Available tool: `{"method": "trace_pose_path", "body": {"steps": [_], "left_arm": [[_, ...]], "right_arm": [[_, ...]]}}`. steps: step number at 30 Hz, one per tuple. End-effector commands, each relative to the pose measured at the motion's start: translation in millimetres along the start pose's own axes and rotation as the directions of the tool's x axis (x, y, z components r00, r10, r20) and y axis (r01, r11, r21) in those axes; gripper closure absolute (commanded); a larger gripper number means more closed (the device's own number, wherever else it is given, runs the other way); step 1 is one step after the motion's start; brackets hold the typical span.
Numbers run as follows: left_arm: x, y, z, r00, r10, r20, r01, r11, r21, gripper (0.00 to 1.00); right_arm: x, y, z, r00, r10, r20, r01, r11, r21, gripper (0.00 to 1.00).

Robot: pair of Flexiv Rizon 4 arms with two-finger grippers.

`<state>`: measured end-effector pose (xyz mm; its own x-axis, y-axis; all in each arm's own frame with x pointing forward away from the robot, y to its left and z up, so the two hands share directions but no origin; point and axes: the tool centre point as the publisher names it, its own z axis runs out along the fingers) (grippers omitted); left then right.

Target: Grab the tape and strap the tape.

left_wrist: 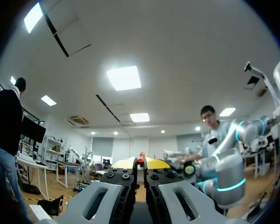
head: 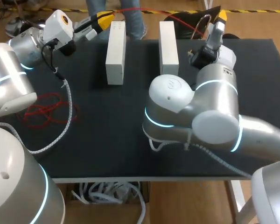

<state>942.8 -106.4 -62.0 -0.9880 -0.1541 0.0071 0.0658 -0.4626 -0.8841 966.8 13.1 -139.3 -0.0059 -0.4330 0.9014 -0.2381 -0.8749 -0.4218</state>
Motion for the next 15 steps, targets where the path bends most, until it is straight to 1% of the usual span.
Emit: {"method": "trace_pose_path", "body": {"steps": [1, 9, 10, 12, 13, 15], "left_arm": [[0.6, 0.1, 0.4, 1.0, 0.001, 0.003, -0.001, 1.0, 0.001, 1.0], [0.6, 0.1, 0.4, 1.0, 0.001, 0.003, -0.001, 1.0, 0.001, 1.0], [0.6, 0.1, 0.4, 1.0, 0.001, 0.003, -0.001, 1.0, 0.001, 1.0], [0.6, 0.1, 0.4, 1.0, 0.001, 0.003, -0.001, 1.0, 0.001, 1.0], [0.6, 0.1, 0.4, 1.0, 0.001, 0.003, -0.001, 1.0, 0.001, 1.0], [0.6, 0.1, 0.4, 1.0, 0.001, 0.003, -0.001, 1.0, 0.001, 1.0]], "right_arm": [[6.3, 10.1, 4.9, 1.0, -0.004, 0.013, 0.004, 0.999, 0.032, 0.0], [11.4, 18.7, 8.1, 1.0, -0.011, -0.008, 0.012, 0.999, 0.047, 0.0], [12.0, 19.9, 8.9, 1.0, -0.011, -0.01, 0.012, 0.999, 0.047, 0.02], [13.2, 22.0, 11.2, 1.0, -0.01, -0.018, 0.011, 0.999, 0.05, 0.07], [13.7, 22.6, 12.1, 1.0, -0.009, -0.021, 0.01, 0.999, 0.052, 0.2], [14.6, 23.6, 14.3, 1.0, -0.005, -0.025, 0.006, 0.998, 0.055, 0.32]]}}
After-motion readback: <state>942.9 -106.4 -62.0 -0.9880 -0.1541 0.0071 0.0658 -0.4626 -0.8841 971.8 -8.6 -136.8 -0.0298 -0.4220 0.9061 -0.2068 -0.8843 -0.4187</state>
